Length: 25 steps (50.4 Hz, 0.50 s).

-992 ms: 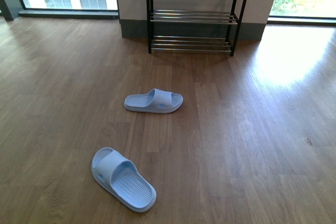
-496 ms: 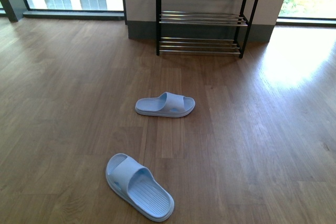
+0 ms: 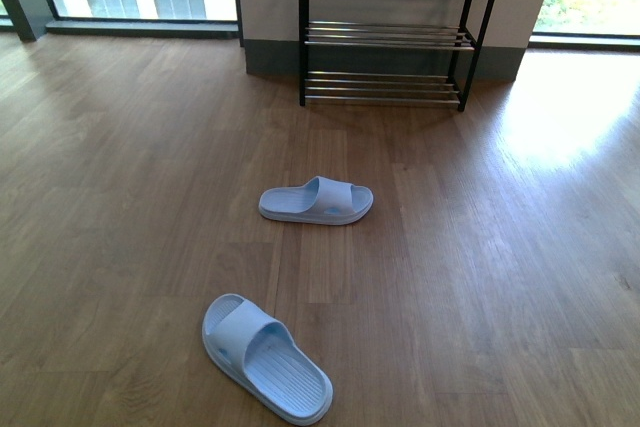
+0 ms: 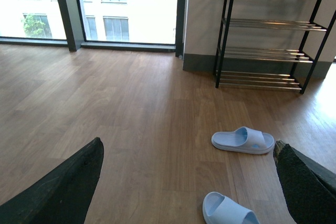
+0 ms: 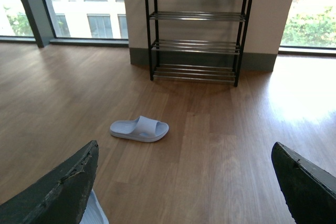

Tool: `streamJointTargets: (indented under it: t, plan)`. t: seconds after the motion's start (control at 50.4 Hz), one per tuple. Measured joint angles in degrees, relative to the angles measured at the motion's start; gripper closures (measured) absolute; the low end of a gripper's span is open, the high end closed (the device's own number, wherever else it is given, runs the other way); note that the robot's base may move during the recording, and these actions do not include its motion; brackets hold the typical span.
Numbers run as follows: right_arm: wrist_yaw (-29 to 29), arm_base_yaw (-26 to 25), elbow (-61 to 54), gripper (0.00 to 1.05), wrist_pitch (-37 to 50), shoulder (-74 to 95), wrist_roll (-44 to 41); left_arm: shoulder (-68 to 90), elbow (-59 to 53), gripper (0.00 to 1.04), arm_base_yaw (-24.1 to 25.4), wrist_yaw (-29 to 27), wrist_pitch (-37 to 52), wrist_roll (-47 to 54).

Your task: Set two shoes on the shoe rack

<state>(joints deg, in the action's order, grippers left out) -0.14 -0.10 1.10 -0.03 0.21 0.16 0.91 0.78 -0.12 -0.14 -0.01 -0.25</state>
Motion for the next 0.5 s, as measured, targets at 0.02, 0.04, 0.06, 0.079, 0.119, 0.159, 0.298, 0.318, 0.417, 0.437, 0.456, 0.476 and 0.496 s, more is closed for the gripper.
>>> streamJointTargets:
  t: [0.02, 0.04, 0.06, 0.079, 0.119, 0.159, 0.298, 0.318, 0.417, 0.437, 0.456, 0.476, 0.496]
  plan:
    - [0.0, 0.0, 0.0, 0.09, 0.0, 0.0, 0.0, 0.0, 0.0, 0.09, 0.0, 0.0, 0.0, 0.0]
    - [0.0, 0.0, 0.0, 0.09, 0.0, 0.0, 0.0, 0.0, 0.0, 0.09, 0.0, 0.0, 0.0, 0.0]
    - [0.0, 0.0, 0.0, 0.09, 0.0, 0.0, 0.0, 0.0, 0.0, 0.09, 0.0, 0.0, 0.0, 0.0]
    - [0.0, 0.0, 0.0, 0.09, 0.0, 0.0, 0.0, 0.0, 0.0, 0.09, 0.0, 0.0, 0.0, 0.0]
    - [0.0, 0.0, 0.0, 0.09, 0.0, 0.0, 0.0, 0.0, 0.0, 0.09, 0.0, 0.0, 0.0, 0.0]
    - [0.0, 0.0, 0.0, 0.09, 0.0, 0.0, 0.0, 0.0, 0.0, 0.09, 0.0, 0.0, 0.0, 0.0]
    - [0.2, 0.0, 0.0, 0.09, 0.0, 0.0, 0.0, 0.0, 0.0, 0.09, 0.0, 0.2, 0.0, 0.0]
    - [0.2, 0.0, 0.0, 0.09, 0.0, 0.0, 0.0, 0.0, 0.0, 0.09, 0.0, 0.2, 0.0, 0.0]
    - [0.2, 0.0, 0.0, 0.09, 0.0, 0.0, 0.0, 0.0, 0.0, 0.09, 0.0, 0.2, 0.0, 0.0]
    - [0.2, 0.0, 0.0, 0.09, 0.0, 0.0, 0.0, 0.0, 0.0, 0.09, 0.0, 0.2, 0.0, 0.0]
    - [0.2, 0.0, 0.0, 0.09, 0.0, 0.0, 0.0, 0.0, 0.0, 0.09, 0.0, 0.2, 0.0, 0.0]
    - [0.2, 0.0, 0.0, 0.09, 0.0, 0.0, 0.0, 0.0, 0.0, 0.09, 0.0, 0.2, 0.0, 0.0]
    - [0.2, 0.0, 0.0, 0.09, 0.0, 0.0, 0.0, 0.0, 0.0, 0.09, 0.0, 0.2, 0.0, 0.0]
